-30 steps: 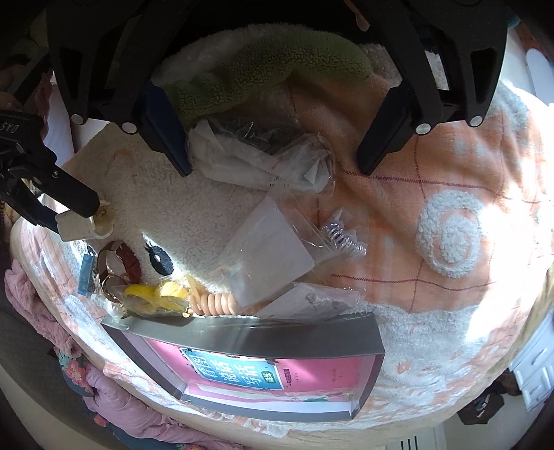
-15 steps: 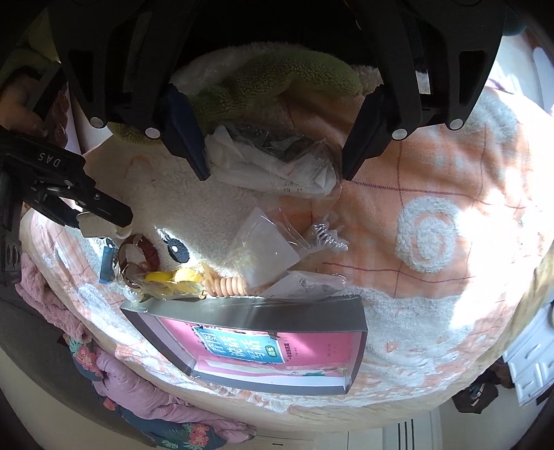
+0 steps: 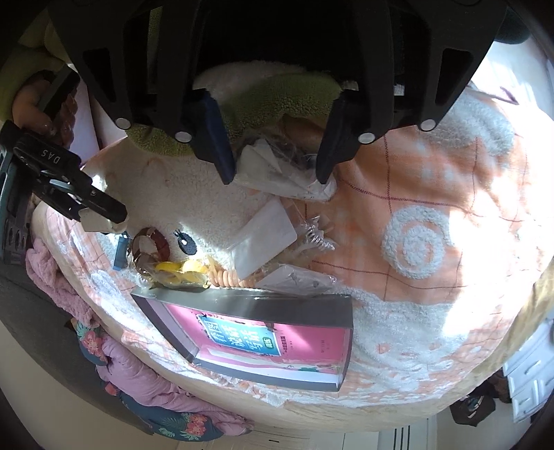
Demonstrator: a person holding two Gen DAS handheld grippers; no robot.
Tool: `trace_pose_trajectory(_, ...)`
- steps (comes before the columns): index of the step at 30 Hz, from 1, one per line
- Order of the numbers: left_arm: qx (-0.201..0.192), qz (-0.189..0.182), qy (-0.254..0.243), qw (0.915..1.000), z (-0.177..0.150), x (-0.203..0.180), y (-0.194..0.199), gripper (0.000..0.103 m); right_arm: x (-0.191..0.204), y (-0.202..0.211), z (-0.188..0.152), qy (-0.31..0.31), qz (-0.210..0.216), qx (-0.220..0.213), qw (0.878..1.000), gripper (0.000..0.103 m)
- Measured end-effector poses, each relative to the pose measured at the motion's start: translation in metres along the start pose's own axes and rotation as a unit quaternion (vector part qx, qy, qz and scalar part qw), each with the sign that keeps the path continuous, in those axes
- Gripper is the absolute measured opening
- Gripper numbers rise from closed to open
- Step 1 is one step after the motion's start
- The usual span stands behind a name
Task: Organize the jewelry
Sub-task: 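Grasp the clear bag of dark jewelry with left gripper while right gripper grasps white hair clip, then carry the clear bag into the box with left gripper while right gripper carries white clip there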
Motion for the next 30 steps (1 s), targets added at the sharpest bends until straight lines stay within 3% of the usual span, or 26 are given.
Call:
trace_pose_trajectory(4,0.022,0.015,-0.004,0.9996,-0.004,0.002,-0.013,0.065,0.001,0.001,0.001,-0.005,0.007,-0.001,1.000,0.075)
trace_pose_trajectory(10,0.031,0.013,-0.026,0.9991,0.003,0.002,-0.029,0.066,0.003,0.001,0.002,-0.005,0.013,-0.002,1.000,0.075)
trace_pose_trajectory(15,0.027,0.024,-0.053,0.9980,0.009,-0.005,-0.027,0.056,0.004,0.002,0.005,-0.005,0.018,-0.005,1.000,0.075)
trace_pose_trajectory(16,0.023,0.020,-0.051,0.9982,0.010,-0.005,-0.024,0.040,0.004,0.003,0.007,-0.005,0.020,-0.006,1.000,0.075)
trace_pose_trajectory(17,0.014,0.012,-0.048,0.9987,0.011,-0.004,-0.017,0.032,0.005,0.004,0.008,-0.005,0.022,-0.008,1.000,0.075)
trace_pose_trajectory(30,-0.030,-0.008,-0.019,0.9993,0.029,0.010,0.028,0.029,0.010,0.020,0.035,0.003,0.036,-0.043,0.998,0.075)
Point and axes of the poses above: each gripper's, at about its wrist camera, not at the fingertips, and y roughly against the way its jaws point, x to its left, z to its top, the point moved 2 cm from there along -y, roughly the way its jaws point, and after that the axes turned 2 degrees about x, right-handed, at the moved point
